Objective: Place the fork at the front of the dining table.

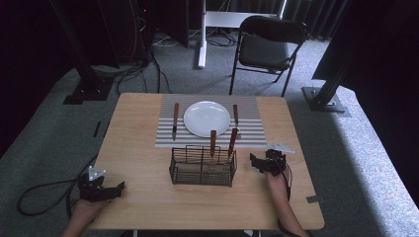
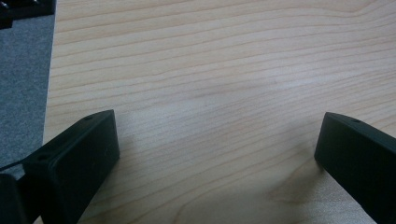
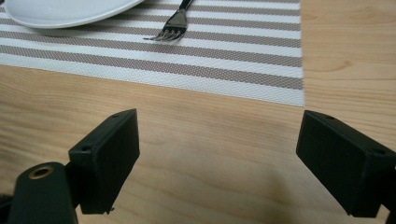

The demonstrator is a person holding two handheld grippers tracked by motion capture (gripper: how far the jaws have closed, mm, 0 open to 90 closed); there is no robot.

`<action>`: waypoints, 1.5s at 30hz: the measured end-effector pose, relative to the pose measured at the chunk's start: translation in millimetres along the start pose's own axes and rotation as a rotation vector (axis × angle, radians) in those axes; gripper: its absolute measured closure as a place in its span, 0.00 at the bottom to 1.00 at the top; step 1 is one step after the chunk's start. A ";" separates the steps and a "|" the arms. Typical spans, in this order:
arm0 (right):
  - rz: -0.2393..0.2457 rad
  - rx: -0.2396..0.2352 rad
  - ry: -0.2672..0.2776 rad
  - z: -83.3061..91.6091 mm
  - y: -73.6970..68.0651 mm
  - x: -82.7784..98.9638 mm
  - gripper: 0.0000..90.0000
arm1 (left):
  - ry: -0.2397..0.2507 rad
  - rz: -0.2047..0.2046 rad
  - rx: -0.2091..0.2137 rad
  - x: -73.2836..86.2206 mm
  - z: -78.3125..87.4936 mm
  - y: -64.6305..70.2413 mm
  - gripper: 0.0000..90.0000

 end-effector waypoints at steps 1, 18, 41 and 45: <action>0.000 0.000 0.000 0.0 0.0 0.0 0.14 | 0.000 0.000 0.000 0.0 0.0 0.0 0.00; 0.025 0.059 -0.003 29.9 23.1 32.1 0.14 | -0.001 -0.001 0.000 0.0 0.1 -0.1 0.00; -0.055 0.200 0.002 72.9 52.3 68.6 0.14 | 0.001 0.000 0.000 0.0 0.0 0.0 0.00; -0.023 0.218 0.001 76.8 54.2 73.0 0.14 | 0.000 0.000 0.000 0.0 0.0 0.1 0.00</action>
Point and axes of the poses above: each handheld gripper's, and its own axes: z roughly backward along the jaws, x roughly out of its underside, y roughly to its right, the point moved 5 cm from there along -z, roughly forward along the jaws, and after that the axes turned 5 degrees about x, right-handed, at the moved point
